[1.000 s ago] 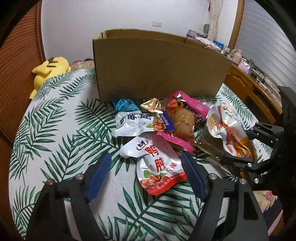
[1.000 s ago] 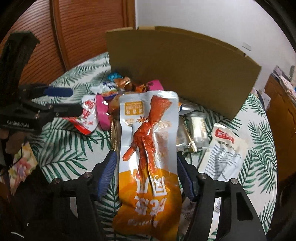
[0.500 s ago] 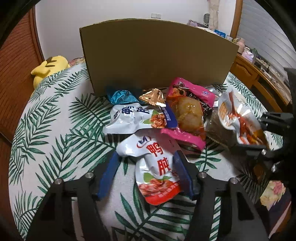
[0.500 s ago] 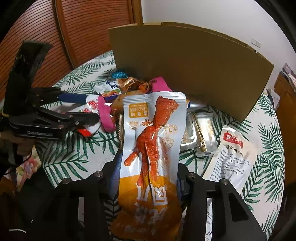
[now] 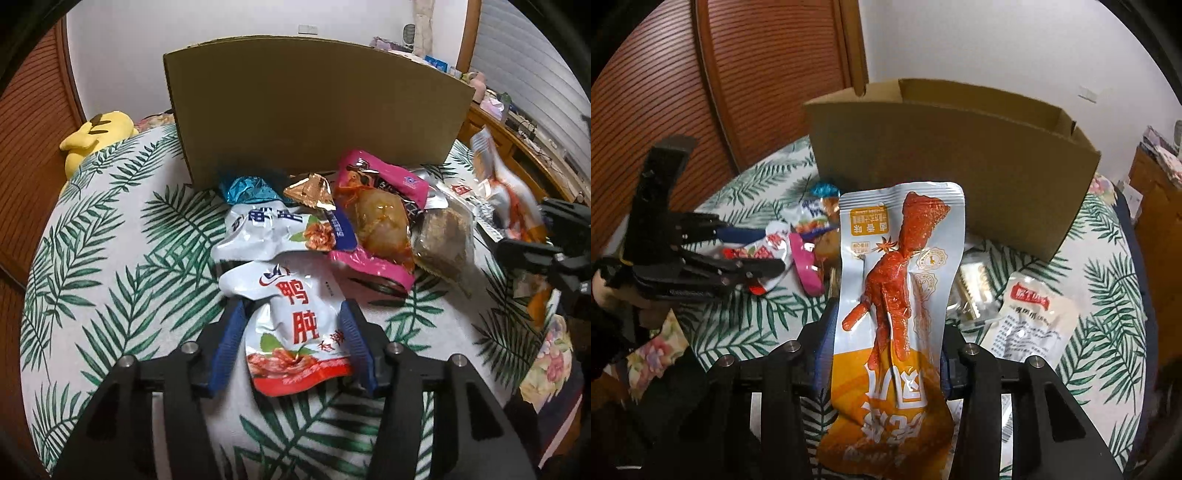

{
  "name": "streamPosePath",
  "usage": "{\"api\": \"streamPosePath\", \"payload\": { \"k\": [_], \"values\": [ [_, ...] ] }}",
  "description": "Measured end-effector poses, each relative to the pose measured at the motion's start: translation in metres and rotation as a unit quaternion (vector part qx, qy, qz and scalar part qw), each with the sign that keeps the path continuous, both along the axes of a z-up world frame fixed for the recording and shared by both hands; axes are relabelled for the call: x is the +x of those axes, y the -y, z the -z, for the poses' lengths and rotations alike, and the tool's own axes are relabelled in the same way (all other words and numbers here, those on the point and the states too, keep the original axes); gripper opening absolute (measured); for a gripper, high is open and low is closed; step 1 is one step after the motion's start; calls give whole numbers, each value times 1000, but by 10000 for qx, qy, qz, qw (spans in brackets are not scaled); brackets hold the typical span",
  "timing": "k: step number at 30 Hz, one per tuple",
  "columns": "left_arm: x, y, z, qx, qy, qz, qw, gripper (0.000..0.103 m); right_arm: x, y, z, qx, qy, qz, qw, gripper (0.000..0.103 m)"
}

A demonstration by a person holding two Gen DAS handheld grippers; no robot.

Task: Organize snacks
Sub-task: 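Grasp the orange chicken-feet pouch with the right tool while the left tool grasps the white duck-neck pouch, then carry both pouches over the cardboard box and open both tools to drop them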

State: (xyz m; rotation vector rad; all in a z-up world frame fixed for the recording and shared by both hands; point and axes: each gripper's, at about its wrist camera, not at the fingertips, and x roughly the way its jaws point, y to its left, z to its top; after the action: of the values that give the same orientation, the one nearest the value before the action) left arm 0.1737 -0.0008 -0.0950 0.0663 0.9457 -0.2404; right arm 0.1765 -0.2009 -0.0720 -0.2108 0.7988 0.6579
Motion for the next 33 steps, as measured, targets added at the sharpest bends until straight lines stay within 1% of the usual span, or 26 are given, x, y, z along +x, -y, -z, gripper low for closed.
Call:
{"api": "streamPosePath", "payload": {
  "k": [2, 3, 4, 5, 10, 13, 18, 22, 28, 33],
  "values": [
    [2, 1, 0, 3, 34, -19, 10000, 55, -2, 1, -4, 51, 47, 40, 10000, 44],
    [2, 1, 1, 19, 62, -12, 10000, 52, -3, 3, -6, 58, 68, 54, 9999, 44],
    [2, 1, 1, 95, 105, -21, 9999, 43, -3, 3, -6, 67, 79, 62, 9999, 44],
    [0, 0, 1, 151, 145, -7, 9998, 42, -4, 3, -7, 72, 88, 67, 9999, 44],
    [-8, -14, -1, 33, 97, 12, 9999, 37, -5, 2, -6, 78, 100, 83, 9999, 44],
    [-17, -29, -5, -188, 109, -93, 9997, 30, -4, 1, -6, 94, 99, 88, 9999, 44],
    [-30, -40, -4, -292, 142, -217, 9992, 29, -5, 3, -8, 139, 105, 105, 9998, 44],
    [-44, -45, -8, -318, 331, -305, 9985, 27, -6, 3, -8, 122, 104, 97, 9998, 44],
    [-56, -51, -13, -443, 465, -385, 9972, 27, -5, 4, -7, 120, 98, 140, 9998, 44],
    [-65, -57, -25, -554, 653, -468, 9952, 27, -5, 3, -10, 138, 140, 150, 9997, 44]
  ]
}}
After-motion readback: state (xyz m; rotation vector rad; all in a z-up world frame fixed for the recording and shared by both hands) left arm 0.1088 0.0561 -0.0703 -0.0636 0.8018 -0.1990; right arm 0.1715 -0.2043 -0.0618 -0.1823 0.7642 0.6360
